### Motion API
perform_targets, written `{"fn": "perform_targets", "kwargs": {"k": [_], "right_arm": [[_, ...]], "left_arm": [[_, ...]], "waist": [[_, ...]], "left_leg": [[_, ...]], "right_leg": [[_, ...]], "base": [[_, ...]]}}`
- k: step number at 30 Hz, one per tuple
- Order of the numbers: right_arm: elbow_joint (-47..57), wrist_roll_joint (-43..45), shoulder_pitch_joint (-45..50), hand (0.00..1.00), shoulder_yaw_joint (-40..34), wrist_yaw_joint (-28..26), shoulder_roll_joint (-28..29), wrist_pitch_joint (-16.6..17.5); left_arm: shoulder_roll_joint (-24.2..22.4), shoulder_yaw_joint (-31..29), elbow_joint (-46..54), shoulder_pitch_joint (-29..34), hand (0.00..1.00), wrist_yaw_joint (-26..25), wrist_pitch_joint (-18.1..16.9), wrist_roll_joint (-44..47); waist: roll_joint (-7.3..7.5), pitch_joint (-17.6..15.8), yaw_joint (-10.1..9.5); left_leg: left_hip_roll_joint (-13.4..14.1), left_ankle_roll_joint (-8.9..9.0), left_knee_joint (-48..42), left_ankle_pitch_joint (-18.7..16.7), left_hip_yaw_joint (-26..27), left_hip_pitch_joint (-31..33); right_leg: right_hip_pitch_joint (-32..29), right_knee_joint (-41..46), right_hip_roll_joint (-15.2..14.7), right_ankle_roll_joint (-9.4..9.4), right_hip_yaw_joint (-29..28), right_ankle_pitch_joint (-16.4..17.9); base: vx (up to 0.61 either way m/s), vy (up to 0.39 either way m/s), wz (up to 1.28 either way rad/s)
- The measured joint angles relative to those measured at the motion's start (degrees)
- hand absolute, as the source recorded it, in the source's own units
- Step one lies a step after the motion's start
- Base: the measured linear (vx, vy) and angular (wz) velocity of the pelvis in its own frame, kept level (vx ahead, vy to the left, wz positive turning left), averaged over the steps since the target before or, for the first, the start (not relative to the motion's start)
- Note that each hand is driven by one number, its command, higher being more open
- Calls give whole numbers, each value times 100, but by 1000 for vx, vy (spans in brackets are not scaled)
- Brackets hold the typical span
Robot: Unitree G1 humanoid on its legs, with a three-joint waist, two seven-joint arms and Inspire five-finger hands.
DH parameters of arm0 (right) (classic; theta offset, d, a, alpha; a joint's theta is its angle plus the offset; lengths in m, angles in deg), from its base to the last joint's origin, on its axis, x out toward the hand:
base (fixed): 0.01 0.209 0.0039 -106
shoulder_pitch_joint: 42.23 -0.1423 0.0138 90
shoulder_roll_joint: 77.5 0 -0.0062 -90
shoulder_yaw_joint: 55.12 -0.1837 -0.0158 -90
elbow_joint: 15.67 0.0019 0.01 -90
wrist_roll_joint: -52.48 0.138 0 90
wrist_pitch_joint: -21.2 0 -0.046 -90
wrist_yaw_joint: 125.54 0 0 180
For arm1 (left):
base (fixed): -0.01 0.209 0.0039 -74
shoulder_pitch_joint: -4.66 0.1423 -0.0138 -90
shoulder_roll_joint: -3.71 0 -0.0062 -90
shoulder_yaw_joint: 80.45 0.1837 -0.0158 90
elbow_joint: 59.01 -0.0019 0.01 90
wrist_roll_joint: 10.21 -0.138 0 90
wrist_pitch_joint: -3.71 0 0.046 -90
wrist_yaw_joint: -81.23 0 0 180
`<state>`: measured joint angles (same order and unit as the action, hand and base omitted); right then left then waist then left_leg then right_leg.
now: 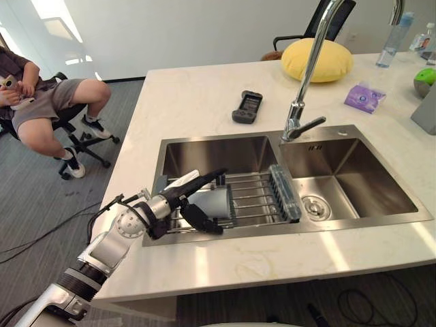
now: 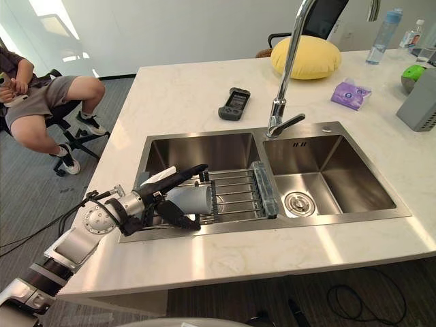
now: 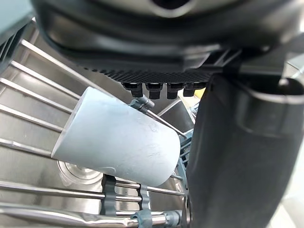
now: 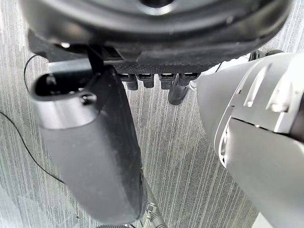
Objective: Walk over to the sink, pick up the cup, carry it to the dishwasher, place the cup inside the dishwasher, then close the dishwasher door
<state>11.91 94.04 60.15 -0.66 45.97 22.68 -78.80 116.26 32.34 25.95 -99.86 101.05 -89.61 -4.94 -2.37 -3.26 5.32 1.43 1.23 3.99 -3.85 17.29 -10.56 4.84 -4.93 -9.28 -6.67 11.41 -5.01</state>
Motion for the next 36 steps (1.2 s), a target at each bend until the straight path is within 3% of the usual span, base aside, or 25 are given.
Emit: {"fn": "perform_targets", "kwargs": {"k": [8, 17, 22, 27, 36], "right_arm": [[72, 0, 44, 100, 16, -4, 216, 0], [108, 0, 203, 100, 253, -4, 305, 28], [137, 12, 249, 100, 808, 152, 353, 217], [224, 146, 301, 100, 1071, 262, 348, 263], [215, 182, 307, 100, 1289, 268, 294, 306]], "left_arm": [[-344, -276, -428, -5, 100, -419, 92, -94], [-391, -277, -428, -1, 100, -452, 31, -500], [-388, -275, -427, 163, 100, -434, -341, -979], [-210, -257, -403, 176, 100, -218, -767, -1102], [193, -48, -224, 172, 100, -228, -832, -1552]], "waist": [[35, -22, -8], [73, -30, -54], [173, -49, -44], [185, -40, -36], [173, -25, 13]], "left_leg": [[5, 1, 18, -1, 56, -24], [29, 3, 20, 1, 64, -27], [44, 9, 15, 1, 77, -26], [46, 16, 15, -4, 85, -9], [49, 19, -7, -6, 77, 30]], "right_leg": [[1, 9, 3, -35, 12, -22], [2, 10, 3, -36, 26, -23], [-4, 10, 19, -36, 20, -23], [-26, 10, 25, -36, 21, -22], [-57, 10, 27, -36, 14, -22]], "base": [[-34, -37, -3], [-38, -35, 0], [-48, -44, -1], [0, 0, 0], [0, 0, 0]]}}
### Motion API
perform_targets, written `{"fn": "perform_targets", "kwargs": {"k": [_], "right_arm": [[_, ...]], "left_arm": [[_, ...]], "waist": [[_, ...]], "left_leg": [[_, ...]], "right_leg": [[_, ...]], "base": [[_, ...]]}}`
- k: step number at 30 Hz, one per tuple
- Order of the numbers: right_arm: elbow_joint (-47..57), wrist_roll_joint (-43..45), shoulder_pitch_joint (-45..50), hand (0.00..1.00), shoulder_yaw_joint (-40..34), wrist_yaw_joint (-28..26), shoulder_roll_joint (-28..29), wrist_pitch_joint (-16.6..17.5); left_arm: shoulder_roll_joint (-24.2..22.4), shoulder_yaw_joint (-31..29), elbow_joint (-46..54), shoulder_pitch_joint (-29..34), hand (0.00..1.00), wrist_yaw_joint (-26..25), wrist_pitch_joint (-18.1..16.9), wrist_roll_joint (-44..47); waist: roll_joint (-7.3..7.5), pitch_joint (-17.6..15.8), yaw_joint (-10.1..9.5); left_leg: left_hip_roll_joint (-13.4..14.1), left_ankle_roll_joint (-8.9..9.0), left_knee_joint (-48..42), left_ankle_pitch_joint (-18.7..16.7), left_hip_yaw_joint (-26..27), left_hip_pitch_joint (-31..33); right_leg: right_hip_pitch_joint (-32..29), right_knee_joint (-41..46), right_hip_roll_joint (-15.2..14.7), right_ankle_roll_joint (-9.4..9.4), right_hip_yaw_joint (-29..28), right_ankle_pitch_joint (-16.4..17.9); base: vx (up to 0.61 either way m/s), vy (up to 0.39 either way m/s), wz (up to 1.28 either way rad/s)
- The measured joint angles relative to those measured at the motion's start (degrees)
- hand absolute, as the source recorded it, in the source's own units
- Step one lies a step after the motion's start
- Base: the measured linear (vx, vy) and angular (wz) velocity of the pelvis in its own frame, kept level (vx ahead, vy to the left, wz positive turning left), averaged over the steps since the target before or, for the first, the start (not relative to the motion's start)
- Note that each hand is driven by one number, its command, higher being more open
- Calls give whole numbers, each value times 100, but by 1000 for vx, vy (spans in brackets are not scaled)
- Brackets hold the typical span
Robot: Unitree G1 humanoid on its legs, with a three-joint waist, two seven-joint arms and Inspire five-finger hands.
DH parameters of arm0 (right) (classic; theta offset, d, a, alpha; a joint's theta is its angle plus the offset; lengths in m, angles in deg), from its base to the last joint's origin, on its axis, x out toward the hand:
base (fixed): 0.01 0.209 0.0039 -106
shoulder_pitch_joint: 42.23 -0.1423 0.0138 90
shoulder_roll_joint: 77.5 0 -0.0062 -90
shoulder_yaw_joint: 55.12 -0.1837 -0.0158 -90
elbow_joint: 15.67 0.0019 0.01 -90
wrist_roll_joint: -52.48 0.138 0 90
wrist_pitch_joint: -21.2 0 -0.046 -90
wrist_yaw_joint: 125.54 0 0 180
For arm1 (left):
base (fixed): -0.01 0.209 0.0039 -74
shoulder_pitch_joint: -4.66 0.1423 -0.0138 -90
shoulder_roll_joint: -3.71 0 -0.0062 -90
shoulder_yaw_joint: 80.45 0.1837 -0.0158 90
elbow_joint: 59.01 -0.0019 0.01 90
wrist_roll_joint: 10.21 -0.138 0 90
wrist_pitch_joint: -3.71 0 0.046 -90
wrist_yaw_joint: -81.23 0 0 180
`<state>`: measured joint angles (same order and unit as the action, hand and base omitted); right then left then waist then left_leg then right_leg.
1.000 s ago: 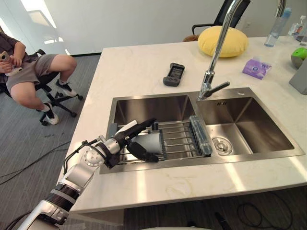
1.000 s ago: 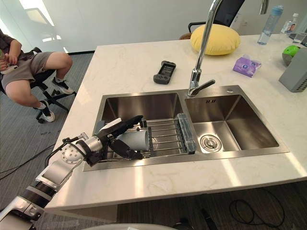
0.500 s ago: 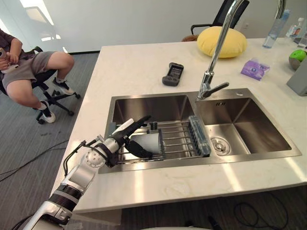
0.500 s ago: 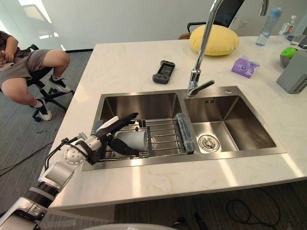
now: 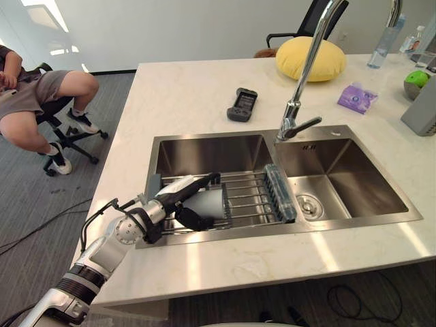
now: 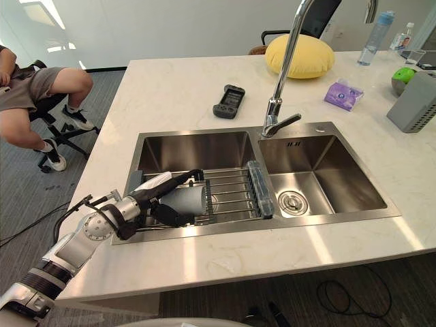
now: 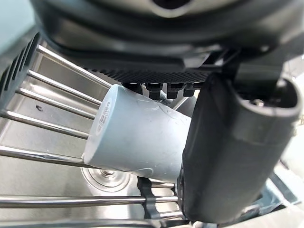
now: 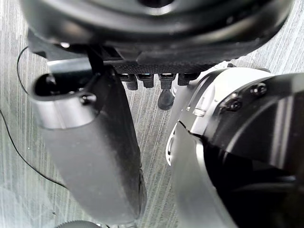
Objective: Walk over to the sink, pick up the cup, carry it to the dishwasher, place the cup inside the dishwasher, then close the dishwasher door
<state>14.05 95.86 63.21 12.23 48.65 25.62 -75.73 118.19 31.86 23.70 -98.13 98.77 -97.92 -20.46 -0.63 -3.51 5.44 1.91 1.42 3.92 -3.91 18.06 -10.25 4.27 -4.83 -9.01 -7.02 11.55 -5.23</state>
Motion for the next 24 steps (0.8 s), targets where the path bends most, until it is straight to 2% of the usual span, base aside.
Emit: {"fn": "perform_targets", "kwargs": {"k": [5, 10, 19, 24], "right_arm": [[-3, 33, -1, 100, 66, 33, -46, 6], [-5, 35, -6, 100, 109, 88, -72, 4], [-7, 45, -8, 100, 229, 160, -138, -29], [-5, 46, -2, 100, 229, 174, -153, -36]], "left_arm": [[154, 74, 70, -11, 100, 149, -107, -106], [333, 320, 74, -294, 100, 475, 23, -106], [465, 573, 55, -555, 100, 635, 128, -109], [587, 897, -72, -921, 100, 821, 151, -106]], "waist": [[-31, 34, 4], [-60, 95, 22], [-76, 101, 96], [-136, 111, 142]], "left_leg": [[0, 0, -12, 0, -3, 33], [-6, 0, -13, 0, -3, 52], [-15, 7, -13, -5, 51, 37], [-20, 18, -11, -14, 159, 23]], "right_leg": [[-25, 0, 1, 0, 2, 0], [-46, 0, 1, 1, 0, 0], [-54, -1, 4, 8, -39, -4], [-100, -2, 4, 28, -146, -27]], "base": [[0, 0, 0], [0, 0, 0], [0, 0, -1], [-25, -13, -11]]}}
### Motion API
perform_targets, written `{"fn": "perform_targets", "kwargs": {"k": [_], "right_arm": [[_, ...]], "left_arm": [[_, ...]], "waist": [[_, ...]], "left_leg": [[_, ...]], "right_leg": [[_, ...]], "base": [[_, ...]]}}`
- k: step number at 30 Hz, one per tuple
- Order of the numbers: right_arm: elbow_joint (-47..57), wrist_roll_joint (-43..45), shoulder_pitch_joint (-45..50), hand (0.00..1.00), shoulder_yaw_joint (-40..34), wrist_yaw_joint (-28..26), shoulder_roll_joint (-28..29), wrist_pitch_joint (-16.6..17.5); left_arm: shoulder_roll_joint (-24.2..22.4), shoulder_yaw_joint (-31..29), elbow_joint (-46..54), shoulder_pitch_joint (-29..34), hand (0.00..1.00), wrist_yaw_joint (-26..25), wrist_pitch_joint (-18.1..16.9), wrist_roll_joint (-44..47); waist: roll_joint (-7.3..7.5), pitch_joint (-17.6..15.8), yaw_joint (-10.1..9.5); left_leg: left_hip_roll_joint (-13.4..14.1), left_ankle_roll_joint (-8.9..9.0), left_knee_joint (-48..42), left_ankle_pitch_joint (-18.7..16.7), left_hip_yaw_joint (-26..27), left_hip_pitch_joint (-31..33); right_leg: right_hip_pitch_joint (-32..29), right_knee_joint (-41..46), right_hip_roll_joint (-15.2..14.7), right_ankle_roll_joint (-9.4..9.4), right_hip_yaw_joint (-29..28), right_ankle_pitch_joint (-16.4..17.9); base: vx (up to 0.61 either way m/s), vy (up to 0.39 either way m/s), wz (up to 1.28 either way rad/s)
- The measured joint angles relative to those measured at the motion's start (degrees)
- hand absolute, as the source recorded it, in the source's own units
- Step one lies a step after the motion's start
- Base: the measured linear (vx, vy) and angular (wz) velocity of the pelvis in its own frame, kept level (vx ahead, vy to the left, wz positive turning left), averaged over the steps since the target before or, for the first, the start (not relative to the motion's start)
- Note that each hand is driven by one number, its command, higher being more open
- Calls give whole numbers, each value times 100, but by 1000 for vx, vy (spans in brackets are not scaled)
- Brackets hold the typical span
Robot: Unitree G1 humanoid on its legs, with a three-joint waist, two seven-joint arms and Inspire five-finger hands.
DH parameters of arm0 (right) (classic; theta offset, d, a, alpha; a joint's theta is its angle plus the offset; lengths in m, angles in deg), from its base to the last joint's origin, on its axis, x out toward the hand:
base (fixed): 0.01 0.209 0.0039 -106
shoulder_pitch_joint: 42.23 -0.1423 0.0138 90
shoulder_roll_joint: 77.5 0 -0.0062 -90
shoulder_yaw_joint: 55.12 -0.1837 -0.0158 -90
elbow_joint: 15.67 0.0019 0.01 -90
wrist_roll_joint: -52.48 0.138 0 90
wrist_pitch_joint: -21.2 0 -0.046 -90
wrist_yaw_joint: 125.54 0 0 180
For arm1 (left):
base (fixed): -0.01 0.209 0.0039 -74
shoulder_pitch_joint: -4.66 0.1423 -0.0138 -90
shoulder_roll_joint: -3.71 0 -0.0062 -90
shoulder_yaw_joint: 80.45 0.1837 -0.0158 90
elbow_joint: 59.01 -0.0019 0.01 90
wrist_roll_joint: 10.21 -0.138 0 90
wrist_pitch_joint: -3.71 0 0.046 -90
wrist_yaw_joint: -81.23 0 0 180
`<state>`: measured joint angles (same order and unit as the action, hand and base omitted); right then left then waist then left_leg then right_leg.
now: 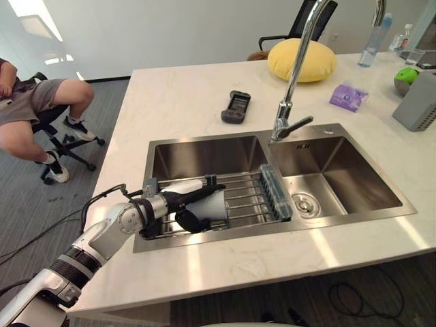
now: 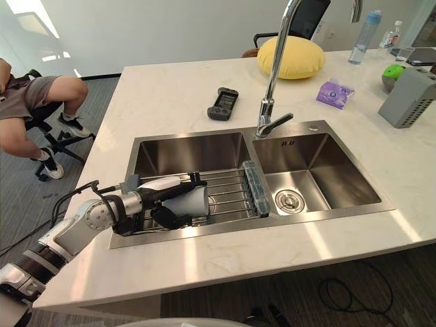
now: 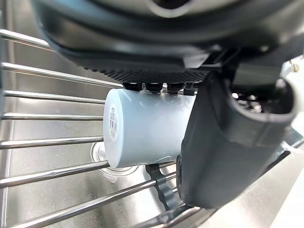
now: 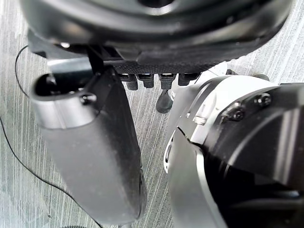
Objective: Walk over to the sink, pick up the cup, carry it to the dishwasher, place the cup inside the dishwasher, then close the dishwasher door
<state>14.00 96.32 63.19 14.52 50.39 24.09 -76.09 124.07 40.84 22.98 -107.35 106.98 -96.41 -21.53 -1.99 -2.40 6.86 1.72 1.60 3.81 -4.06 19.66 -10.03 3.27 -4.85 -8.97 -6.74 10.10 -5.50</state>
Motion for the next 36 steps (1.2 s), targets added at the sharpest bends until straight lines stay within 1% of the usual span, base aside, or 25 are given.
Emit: {"fn": "perform_targets", "kwargs": {"k": [3, 7, 13, 20, 27, 34, 35, 36], "right_arm": [[0, 0, 12, 100, -1, 2, -12, -6], [1, -1, 90, 100, -5, 2, -38, -6], [3, 0, 116, 100, -6, -10, -32, -5], [3, 0, 128, 100, -3, -3, -32, -5], [1, 1, 128, 100, 61, -1, -37, 1], [0, 0, 128, 100, 95, -5, -40, 4], [0, 0, 128, 100, 121, -5, -43, 5], [0, 0, 128, 100, 161, -5, -46, 6]], "left_arm": [[0, 106, -121, -170, 100, 127, 27, 4], [0, 191, -150, -227, 100, 165, 152, 5], [-12, 308, -346, -380, 100, 166, 227, 16], [-57, 417, -386, -474, 100, 71, 318, 12], [-337, 416, -643, -481, 100, -161, 514, -15], [-668, 360, -832, -481, 100, -354, 658, -364], [-700, 348, -843, -481, 0, -366, 687, -424], [-720, 344, -847, -481, 0, -378, 731, -449]], "waist": [[-52, 4, 43], [-134, 46, 117], [-141, 43, 189], [-162, 26, 198], [-169, -1, 217], [-165, -16, 216], [-165, -17, 217], [-165, -18, 218]], "left_leg": [[5, 7, 3, -5, 50, -10], [7, 14, 12, -10, 80, -13], [14, 19, 21, -13, 150, -46], [17, 25, 41, -17, 217, -46], [22, 50, 40, -36, 269, -56], [29, 53, 25, -38, 266, -81], [30, 53, 25, -38, 266, -86], [32, 53, 25, -38, 266, -89]], "right_leg": [[-22, -1, 5, 7, -50, -13], [-40, -1, 13, 8, -76, -16], [-52, -6, 34, 13, -149, -31], [-105, -11, 74, 12, -220, -38], [-112, -7, 85, 13, -269, -39], [-92, -8, 87, 14, -265, -39], [-91, -8, 88, 14, -266, -39], [-89, -9, 90, 15, -266, -38]], "base": [[-44, -28, -8], [-43, -39, -5], [-49, -35, -6], [-44, -40, -5], [-37, -37, -4], [-57, -36, 0], [-46, -29, 0], [-51, -36, 0]]}}
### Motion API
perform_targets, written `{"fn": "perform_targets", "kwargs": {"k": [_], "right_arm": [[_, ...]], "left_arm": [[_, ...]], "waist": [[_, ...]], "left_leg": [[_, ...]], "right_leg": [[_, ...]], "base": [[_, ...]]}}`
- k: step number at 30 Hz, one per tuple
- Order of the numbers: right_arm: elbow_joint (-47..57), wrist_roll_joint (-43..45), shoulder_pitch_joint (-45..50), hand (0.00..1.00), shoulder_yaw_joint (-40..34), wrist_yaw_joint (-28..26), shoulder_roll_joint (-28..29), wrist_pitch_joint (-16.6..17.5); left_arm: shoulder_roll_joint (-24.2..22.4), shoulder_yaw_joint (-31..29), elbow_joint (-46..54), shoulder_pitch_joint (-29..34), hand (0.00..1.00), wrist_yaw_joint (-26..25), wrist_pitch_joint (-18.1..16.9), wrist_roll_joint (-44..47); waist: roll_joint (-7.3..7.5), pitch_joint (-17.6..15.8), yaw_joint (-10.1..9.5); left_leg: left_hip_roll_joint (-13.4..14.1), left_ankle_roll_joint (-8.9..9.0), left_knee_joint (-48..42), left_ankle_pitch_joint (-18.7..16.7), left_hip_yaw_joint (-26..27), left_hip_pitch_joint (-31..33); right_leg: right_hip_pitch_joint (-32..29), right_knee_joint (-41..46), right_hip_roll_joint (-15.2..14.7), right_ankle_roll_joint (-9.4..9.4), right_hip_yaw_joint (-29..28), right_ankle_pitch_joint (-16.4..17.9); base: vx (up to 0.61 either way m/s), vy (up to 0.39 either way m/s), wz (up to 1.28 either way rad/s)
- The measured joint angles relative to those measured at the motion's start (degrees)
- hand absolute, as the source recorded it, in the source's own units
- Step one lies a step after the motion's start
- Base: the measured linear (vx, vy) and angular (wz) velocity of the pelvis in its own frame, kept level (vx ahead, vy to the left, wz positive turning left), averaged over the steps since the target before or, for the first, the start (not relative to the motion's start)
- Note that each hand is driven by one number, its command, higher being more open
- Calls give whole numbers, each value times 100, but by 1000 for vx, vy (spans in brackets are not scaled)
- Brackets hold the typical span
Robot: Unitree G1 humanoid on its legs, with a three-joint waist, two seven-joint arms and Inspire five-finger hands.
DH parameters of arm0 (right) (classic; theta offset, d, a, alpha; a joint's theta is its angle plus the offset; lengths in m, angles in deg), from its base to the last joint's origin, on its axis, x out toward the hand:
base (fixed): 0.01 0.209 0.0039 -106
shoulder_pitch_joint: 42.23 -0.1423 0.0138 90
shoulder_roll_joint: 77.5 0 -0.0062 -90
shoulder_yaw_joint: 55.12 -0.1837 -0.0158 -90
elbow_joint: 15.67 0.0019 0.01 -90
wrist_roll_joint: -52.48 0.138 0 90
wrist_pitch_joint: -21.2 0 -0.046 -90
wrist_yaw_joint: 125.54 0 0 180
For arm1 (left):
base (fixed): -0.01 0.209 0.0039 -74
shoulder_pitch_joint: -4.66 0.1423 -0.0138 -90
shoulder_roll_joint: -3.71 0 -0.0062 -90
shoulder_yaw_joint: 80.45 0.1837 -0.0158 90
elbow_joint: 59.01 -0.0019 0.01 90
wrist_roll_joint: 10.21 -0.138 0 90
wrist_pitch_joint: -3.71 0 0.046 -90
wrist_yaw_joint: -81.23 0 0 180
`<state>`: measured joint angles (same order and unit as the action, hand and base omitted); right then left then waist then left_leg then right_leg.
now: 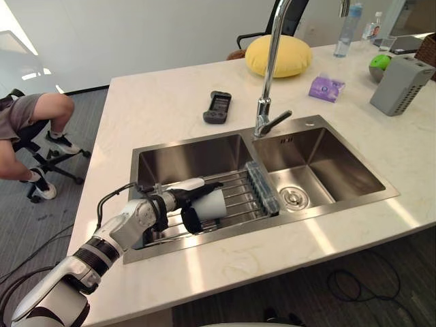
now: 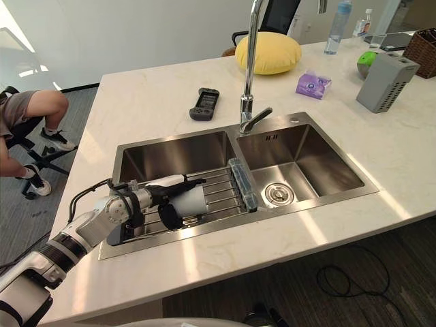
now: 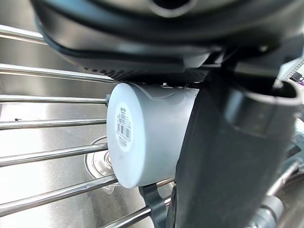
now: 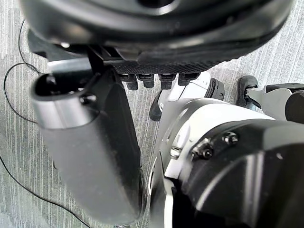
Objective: Walk over to the sink, pick up the cup, carry it to the dishwasher, place the cup inside the dishwasher, then close the dishwasher door
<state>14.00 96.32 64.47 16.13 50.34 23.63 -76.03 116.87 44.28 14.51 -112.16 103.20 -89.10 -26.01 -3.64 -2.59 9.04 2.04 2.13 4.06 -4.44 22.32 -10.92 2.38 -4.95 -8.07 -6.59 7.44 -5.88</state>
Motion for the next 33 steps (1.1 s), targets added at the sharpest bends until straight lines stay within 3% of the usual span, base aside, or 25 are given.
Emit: {"fn": "perform_targets", "kwargs": {"k": [7, 14, 24, 26, 28, 29, 33], "right_arm": [[24, 2, -17, 100, 175, 14, -50, 5], [33, 0, -32, 100, 333, 1, -100, 72], [22, -24, -70, 100, 462, -176, -155, 129], [26, -45, -97, 100, 463, -203, -176, 127], [51, -126, -102, 100, 462, -223, -188, 124], [55, -133, -100, 100, 461, -225, -189, 122], [62, -562, -143, 100, 420, -321, -238, 100]], "left_arm": [[-291, -210, -162, -17, 0, -195, -18, -463], [-360, -109, -269, -49, 0, -639, -601, -889], [-232, -94, -332, 510, 0, -2355, -1268, -734], [-139, -434, -5, 854, 0, -2412, -1235, -313], [-133, -1304, 684, 1438, 0, -2419, -1212, 661], [-134, -1438, 796, 1501, 0, -2420, -1211, 810], [-141, -3348, 1748, 1990, 0, -2659, -1254, 1774]], "waist": [[3, -16, 28], [13, -106, 60], [23, -155, 134], [26, -165, 114], [30, -168, -27], [31, -168, -51], [45, -160, -490]], "left_leg": [[4, 0, 9, 0, -4, -1], [15, -1, 11, 1, -36, -4], [-8, -44, -35, 74, -426, 190], [-7, -51, -57, 93, -539, 262], [-3, -56, -90, 111, -714, 341], [-2, -57, -107, 112, -758, 358], [-8, -73, -254, 125, -1199, 483]], "right_leg": [[3, -2, 8, -1, 5, 2], [27, -1, 17, -2, 26, 3], [53, 8, -51, -3, 436, 9], [54, 10, -63, -3, 604, 9], [82, 11, -75, 2, 821, 12], [95, 12, -79, 4, 870, 13], [305, 12, -117, 52, 1326, 79]], "base": [[-28, -22, 0], [0, 0, 1], [-33, -30, 18], [-36, -45, 34], [-30, -43, 33], [-27, -40, 50], [-56, -40, 51]]}}
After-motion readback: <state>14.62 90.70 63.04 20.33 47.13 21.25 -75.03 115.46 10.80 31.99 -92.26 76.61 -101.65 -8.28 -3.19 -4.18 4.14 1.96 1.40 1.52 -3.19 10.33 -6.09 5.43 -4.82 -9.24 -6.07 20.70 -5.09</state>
